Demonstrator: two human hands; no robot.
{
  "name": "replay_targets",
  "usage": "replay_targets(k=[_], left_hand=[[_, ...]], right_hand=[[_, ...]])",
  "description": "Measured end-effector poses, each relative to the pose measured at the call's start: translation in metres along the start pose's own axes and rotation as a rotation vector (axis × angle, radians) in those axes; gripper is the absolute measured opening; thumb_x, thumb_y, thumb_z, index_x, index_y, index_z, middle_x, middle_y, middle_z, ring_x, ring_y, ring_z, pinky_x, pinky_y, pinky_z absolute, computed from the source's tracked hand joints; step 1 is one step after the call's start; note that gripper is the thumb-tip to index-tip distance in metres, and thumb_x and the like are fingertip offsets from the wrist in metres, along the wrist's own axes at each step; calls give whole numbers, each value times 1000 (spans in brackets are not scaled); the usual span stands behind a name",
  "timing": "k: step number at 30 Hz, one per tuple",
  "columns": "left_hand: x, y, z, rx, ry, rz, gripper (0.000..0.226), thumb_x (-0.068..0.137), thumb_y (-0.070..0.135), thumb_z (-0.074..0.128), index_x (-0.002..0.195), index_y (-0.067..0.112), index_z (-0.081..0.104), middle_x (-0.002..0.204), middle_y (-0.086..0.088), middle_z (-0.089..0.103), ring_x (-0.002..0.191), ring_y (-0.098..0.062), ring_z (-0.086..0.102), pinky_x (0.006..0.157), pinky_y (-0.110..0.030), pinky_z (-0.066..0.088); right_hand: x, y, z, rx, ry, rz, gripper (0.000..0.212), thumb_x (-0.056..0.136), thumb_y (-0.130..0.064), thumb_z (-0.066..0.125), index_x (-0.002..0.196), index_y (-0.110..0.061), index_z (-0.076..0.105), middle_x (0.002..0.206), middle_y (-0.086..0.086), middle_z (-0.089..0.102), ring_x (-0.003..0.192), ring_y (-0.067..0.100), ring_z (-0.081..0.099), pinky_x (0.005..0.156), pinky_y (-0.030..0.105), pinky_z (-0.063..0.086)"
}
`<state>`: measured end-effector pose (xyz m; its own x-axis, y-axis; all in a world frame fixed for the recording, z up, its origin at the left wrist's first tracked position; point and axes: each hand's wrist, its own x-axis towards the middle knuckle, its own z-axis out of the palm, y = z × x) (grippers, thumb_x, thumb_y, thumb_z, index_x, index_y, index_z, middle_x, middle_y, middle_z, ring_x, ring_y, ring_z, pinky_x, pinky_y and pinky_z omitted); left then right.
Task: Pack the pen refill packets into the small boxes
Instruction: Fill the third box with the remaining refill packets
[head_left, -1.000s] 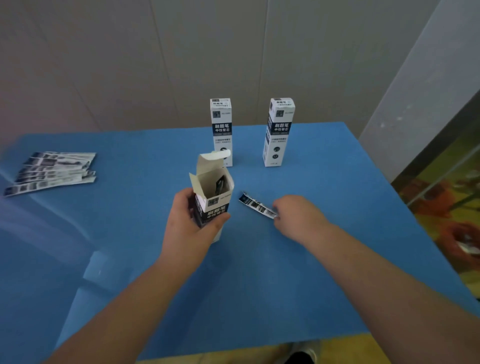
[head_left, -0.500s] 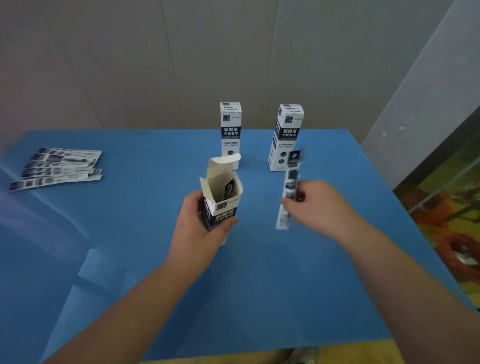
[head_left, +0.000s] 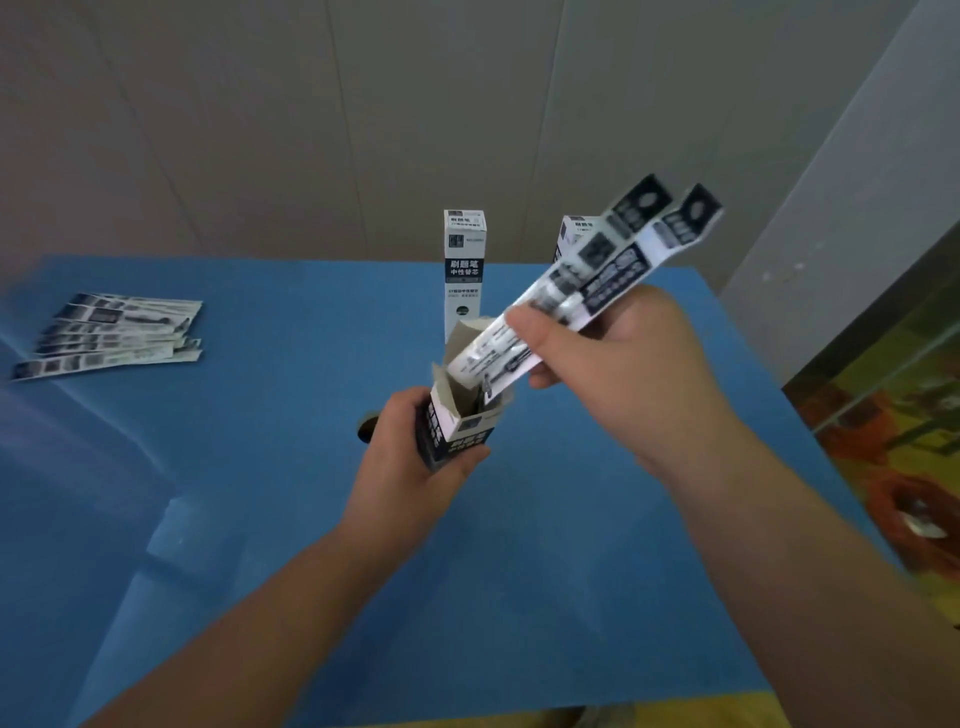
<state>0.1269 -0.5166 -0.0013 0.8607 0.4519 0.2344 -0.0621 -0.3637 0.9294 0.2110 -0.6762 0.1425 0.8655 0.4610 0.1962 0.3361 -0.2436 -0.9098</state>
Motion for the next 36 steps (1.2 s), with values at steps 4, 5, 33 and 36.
replay_targets(k=[4, 5, 33, 36], left_hand=[[-1, -2, 2, 2, -29, 41, 50, 70, 52, 76, 109, 59, 44, 107, 23, 63, 98, -3, 65, 75, -18, 53], [-1, -2, 3, 2, -30, 44, 51, 69, 52, 76, 108, 60, 44, 107, 23, 63, 98, -3, 65, 75, -18, 53], [67, 26, 100, -108, -108, -37, 48, 63, 48, 83, 98, 62, 53, 104, 33, 66, 100, 12, 62, 70, -7, 50], [71, 15, 108, -83, -145, -70, 50, 68, 40, 86, 104, 57, 55, 108, 28, 68, 102, 8, 63, 75, -16, 56]], right_hand=[[8, -4, 10, -310, -122, 3, 9, 87, -37, 73, 83, -30, 76, 73, -19, 74, 64, -2, 69, 63, 27, 58], [9, -4, 13, -361, -141, -1, 11, 85, -40, 74, 86, -30, 76, 75, -19, 74, 66, -2, 68, 66, 29, 58], [43, 126, -50, -61, -209, 98, 51, 82, -26, 81, 127, -39, 60, 112, -19, 69, 91, 10, 66, 82, 35, 55], [50, 139, -55, -68, -199, 112, 44, 85, -24, 79, 121, -42, 62, 110, -22, 69, 89, 9, 65, 84, 36, 54]])
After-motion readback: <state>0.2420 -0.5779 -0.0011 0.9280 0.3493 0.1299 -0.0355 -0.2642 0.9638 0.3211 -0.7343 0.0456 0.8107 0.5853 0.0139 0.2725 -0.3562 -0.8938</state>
